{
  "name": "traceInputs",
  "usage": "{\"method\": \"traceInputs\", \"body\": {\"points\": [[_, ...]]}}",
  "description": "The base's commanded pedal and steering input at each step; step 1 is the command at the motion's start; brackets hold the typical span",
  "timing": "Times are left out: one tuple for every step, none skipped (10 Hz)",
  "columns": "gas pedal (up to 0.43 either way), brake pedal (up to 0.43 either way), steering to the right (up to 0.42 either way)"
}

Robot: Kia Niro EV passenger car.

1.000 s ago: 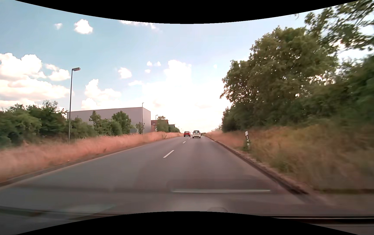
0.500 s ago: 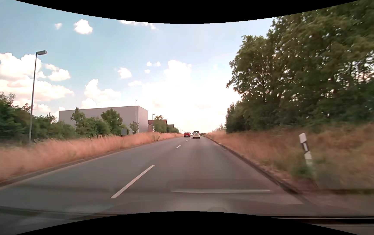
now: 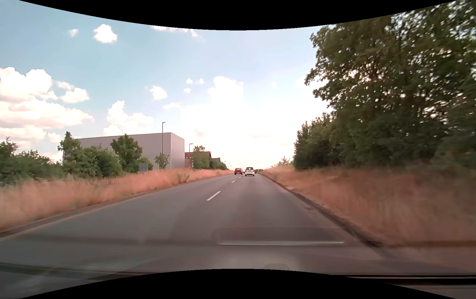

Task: Follow the waypoints while adhering to traffic rules and regulations

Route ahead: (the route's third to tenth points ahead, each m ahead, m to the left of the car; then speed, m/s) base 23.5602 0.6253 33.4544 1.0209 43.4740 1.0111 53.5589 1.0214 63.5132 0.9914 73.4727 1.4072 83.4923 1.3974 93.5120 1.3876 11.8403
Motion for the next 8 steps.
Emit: {"method": "traceInputs", "body": {"points": [[0.079,0.000,-0.004],[0.079,0.000,-0.004],[0.079,0.000,-0.004],[0.079,0.000,-0.004],[0.079,0.000,-0.004],[0.079,0.000,-0.004],[0.079,0.000,-0.004],[0.079,0.000,-0.004]]}}
